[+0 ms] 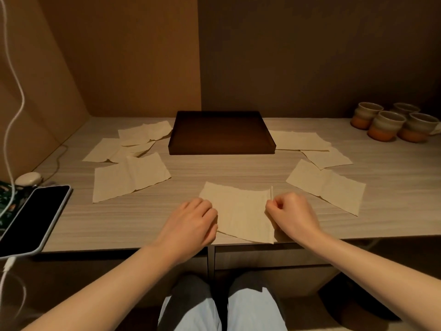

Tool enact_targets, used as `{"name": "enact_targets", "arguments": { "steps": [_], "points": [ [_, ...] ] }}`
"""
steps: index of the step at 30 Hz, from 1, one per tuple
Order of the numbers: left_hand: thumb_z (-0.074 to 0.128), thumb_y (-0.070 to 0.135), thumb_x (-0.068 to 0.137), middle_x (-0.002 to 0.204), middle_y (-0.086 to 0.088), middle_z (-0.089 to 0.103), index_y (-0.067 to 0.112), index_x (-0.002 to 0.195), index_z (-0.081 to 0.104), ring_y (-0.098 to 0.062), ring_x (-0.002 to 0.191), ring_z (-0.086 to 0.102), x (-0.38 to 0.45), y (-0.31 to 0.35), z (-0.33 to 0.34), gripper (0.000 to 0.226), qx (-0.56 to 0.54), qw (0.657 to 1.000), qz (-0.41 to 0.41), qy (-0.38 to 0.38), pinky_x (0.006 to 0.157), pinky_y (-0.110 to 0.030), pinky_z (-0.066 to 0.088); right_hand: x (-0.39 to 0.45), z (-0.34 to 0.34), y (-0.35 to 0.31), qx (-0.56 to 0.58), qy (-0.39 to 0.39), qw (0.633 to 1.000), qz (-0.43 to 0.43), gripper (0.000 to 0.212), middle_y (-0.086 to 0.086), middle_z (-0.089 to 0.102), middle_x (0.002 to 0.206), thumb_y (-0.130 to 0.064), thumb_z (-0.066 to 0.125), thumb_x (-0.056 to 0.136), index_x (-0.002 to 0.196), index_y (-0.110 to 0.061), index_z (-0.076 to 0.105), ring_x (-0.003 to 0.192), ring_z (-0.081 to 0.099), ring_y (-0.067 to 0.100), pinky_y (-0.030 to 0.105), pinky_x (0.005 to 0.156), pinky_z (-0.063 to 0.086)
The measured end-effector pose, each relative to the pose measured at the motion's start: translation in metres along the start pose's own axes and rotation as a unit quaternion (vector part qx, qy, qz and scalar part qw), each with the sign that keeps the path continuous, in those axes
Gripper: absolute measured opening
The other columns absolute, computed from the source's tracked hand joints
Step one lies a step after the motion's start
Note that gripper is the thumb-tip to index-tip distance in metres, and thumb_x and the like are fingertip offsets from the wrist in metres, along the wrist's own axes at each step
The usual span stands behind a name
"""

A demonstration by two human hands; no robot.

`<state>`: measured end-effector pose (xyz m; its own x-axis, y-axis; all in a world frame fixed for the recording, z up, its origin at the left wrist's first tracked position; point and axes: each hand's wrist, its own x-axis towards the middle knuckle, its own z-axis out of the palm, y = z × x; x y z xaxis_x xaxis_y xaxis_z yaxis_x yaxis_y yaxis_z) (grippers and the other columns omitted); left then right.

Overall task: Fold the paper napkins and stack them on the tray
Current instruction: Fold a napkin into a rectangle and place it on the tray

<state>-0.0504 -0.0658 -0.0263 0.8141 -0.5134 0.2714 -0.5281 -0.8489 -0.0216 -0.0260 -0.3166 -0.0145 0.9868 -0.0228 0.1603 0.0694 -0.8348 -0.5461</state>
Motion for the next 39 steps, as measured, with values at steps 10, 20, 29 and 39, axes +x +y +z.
{"name": "enact_targets", "arguments": {
  "steps": [10,20,29,39],
  "points": [
    [0.047,0.017,0.098,0.145,0.009,0.045,0.028,0.131,0.053,-0.008,0.141,0.026,0.021,-0.043,-0.004,0.036,-0.09,0.993,0.05,-0.062,0.119,-0.031,0.012,0.006,-0.025,-0.004,-0.032,-0.021,0.975,-0.219,0.026,-0.006,0.065,0.104,-0.031,0.042,0.1,0.11,-0.022,0.064,0.1,0.056,0.008,0.037,0.086,0.051],
    [0.029,0.057,0.096,0.156,0.013,0.024,0.032,0.148,0.03,-0.003,0.144,0.008,-0.017,-0.038,-0.011,0.058,-0.07,0.987,0.099,-0.107,0.117,-0.028,0.006,-0.009,0.001,0.018,-0.206,-0.175,0.892,-0.363,0.079,-0.005,0.024,0.16,-0.001,0.061,0.089,0.153,-0.028,0.024,0.147,0.019,0.015,0.029,0.117,0.012],
    [0.048,0.048,0.089,0.147,0.004,0.043,0.023,0.144,0.04,-0.013,0.14,0.029,-0.042,-0.043,0.002,0.061,0.014,0.991,0.13,-0.029,0.117,-0.033,0.02,-0.021,-0.008,0.028,-0.193,-0.18,0.867,-0.423,0.068,0.0,0.038,0.153,-0.034,0.046,0.092,0.154,-0.02,0.021,0.141,0.031,0.014,0.027,0.118,0.019],
    [0.059,0.046,0.086,0.111,0.013,0.063,0.026,0.102,0.068,-0.003,0.119,0.048,-0.037,-0.026,0.004,0.027,-0.204,0.977,0.008,0.06,0.097,-0.029,0.044,-0.015,0.008,0.022,-0.128,-0.108,0.874,-0.457,0.04,0.004,0.064,0.116,-0.031,0.061,0.089,0.125,-0.014,0.058,0.108,0.06,0.017,0.028,0.089,0.053]
  ]
}}
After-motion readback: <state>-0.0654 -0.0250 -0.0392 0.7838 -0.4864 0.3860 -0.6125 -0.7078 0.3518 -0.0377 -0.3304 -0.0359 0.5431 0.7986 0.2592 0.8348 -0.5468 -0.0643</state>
